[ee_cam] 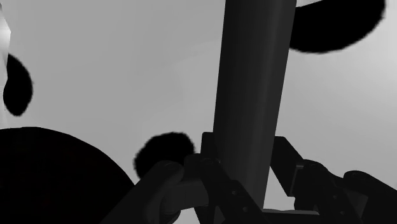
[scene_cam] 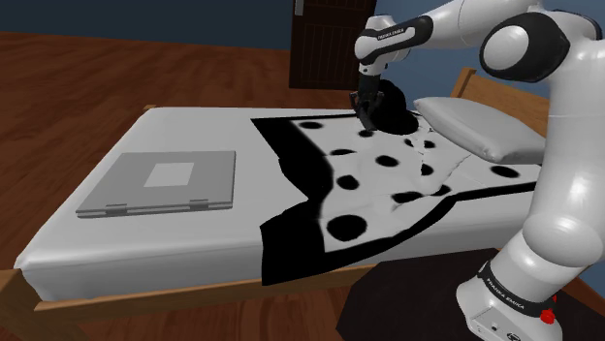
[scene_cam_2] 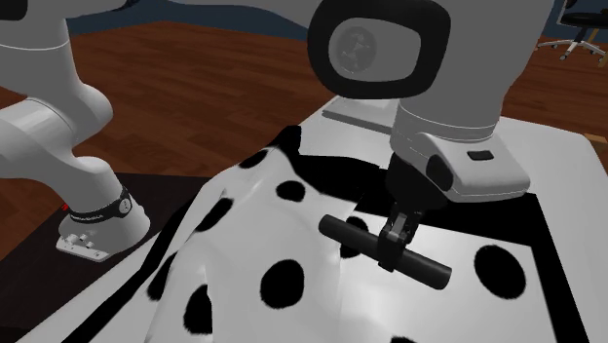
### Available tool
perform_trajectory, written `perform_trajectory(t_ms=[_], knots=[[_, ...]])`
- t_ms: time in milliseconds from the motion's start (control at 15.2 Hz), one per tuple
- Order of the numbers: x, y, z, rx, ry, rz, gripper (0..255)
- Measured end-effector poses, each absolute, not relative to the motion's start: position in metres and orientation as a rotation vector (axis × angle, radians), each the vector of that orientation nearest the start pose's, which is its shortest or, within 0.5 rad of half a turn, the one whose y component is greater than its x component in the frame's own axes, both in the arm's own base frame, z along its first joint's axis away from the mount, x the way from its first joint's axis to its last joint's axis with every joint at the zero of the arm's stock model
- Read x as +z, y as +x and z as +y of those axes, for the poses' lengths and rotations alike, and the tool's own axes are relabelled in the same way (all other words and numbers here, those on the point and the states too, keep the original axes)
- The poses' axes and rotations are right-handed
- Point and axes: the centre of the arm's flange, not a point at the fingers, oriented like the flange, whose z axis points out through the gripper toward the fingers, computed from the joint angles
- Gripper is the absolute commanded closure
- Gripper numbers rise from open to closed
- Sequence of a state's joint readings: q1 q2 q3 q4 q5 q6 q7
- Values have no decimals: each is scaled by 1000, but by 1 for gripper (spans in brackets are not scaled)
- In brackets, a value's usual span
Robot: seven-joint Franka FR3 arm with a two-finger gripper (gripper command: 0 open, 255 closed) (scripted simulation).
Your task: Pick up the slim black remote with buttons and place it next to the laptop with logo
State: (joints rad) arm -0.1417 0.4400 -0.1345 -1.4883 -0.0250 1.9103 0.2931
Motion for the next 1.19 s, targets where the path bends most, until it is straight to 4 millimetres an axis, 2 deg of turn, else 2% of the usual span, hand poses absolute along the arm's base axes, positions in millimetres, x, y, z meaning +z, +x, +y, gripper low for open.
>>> perform_trajectory(t_ms=[264,924,1188], knots=[[420,647,-130,22,-3102,871,255],[423,606,-5,22,-3102,870,255],[423,595,46,22,-3102,870,255]])
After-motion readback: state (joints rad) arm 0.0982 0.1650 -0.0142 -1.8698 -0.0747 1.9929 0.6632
